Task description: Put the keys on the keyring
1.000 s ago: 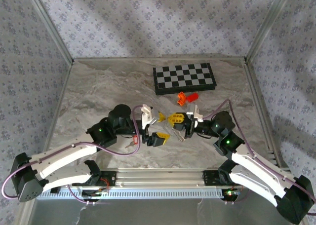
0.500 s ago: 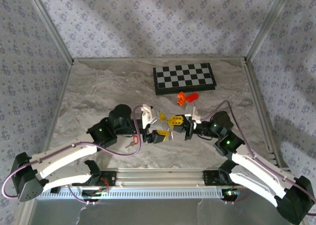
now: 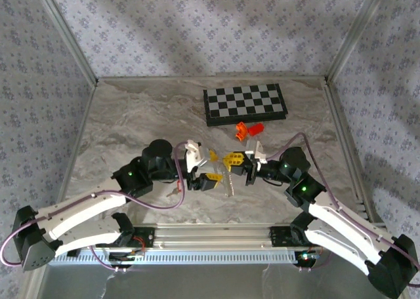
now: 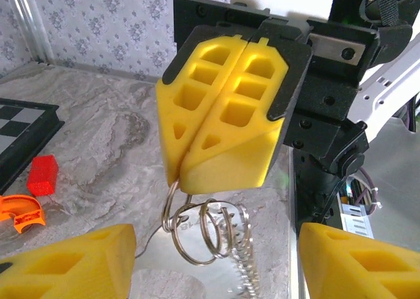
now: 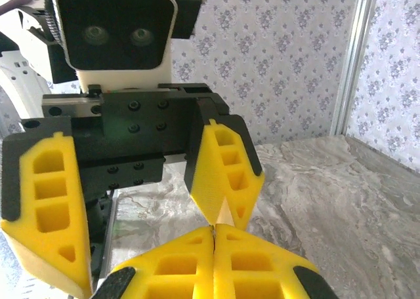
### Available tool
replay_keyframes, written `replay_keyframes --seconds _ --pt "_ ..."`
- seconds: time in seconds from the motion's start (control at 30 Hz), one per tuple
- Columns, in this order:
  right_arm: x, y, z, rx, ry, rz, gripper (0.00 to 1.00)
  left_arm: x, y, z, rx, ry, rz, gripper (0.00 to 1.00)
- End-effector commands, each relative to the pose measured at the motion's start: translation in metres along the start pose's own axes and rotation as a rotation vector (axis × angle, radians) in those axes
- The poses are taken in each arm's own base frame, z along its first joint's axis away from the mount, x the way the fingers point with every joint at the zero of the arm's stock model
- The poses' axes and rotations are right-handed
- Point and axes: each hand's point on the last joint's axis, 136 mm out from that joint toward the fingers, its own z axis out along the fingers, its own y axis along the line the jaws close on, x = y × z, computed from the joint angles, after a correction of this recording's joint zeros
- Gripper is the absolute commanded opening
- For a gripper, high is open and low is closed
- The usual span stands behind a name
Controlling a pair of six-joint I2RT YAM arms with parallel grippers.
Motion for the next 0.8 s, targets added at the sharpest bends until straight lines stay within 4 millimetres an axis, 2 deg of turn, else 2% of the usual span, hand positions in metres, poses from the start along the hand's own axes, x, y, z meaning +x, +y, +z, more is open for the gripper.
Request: replay_keyframes --seconds 0.0,0.07,0.13,0.3,0.77 --pt "-0.020 -0.002 -0.002 0.019 -0.058 -0.053 0.00 -0.011 -0.003 -0.009 -0.009 -0.033 0.041 0.64" --pt "-0.020 -0.003 -0.002 0.025 -0.061 -0.054 0.00 -0.010 -0.004 -0.009 -0.007 -0.028 0.047 0.59" --pt "-0.021 -0.003 -0.002 0.027 -0.064 -0.054 0.00 -0.009 -0.005 -0.009 -0.001 -0.020 0.048 0.59" --pt "-0.021 -0.003 -0.003 0.034 -0.068 -0.057 0.00 -0.004 -0.006 -0.007 0.011 -0.008 0.041 0.71" --pt "-0.021 -0.007 -0.003 0.058 -0.079 -0.057 0.00 0.003 -0.013 -0.001 0.064 0.009 0.015 0.70"
